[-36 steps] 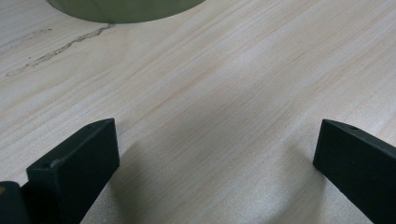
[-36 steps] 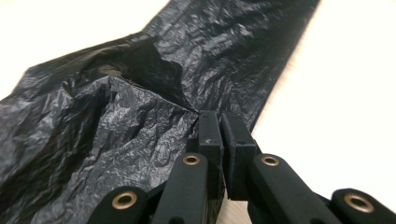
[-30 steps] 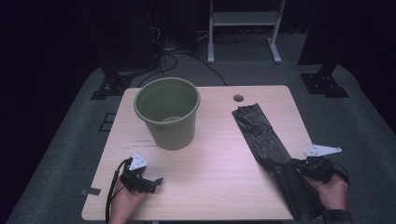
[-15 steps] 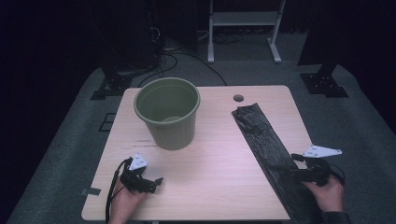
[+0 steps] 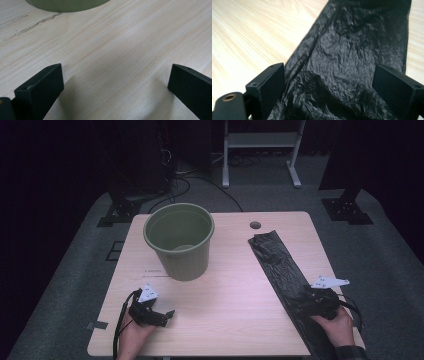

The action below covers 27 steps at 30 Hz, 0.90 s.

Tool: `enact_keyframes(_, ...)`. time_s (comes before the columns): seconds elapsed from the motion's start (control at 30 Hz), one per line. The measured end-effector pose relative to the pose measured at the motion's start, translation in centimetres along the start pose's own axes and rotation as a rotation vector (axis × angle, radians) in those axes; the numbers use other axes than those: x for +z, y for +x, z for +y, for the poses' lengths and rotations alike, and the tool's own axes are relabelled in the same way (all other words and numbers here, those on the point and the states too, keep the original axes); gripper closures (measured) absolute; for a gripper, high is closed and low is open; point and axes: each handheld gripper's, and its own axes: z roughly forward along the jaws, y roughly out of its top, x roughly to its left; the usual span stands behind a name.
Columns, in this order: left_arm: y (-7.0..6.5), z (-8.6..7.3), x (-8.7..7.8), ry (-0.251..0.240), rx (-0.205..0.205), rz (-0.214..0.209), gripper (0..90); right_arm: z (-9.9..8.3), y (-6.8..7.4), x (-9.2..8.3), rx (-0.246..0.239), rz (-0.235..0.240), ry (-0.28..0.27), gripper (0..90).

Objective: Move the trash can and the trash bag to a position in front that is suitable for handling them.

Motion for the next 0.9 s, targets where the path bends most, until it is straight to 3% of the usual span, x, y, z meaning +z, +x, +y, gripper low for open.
enact_keyframes(0.13, -0.1, 0.0, 0.0, -0.002, -0.003, -0.003, 0.0, -0.2, -0.1, 0.4, -0.004, -0.007, 0.026, 9.7)
enact_keyframes(0.33, -0.2, 0.4, -0.5, -0.038, -0.034, -0.046, 0.0, -0.5, 0.0, 0.8, -0.023, -0.042, 0.038, 9.7)
enact_keyframes(0.53, -0.2, 1.3, -1.4, -0.049, -0.018, -0.058, 0.0, -0.5, 0.0, 0.8, -0.031, -0.044, 0.04, 9.7)
enact_keyframes(0.9, 0.1, 3.7, -3.6, -0.085, -0.031, -0.087, 0.0, -0.5, 0.0, 0.8, -0.031, -0.044, 0.04, 9.7)
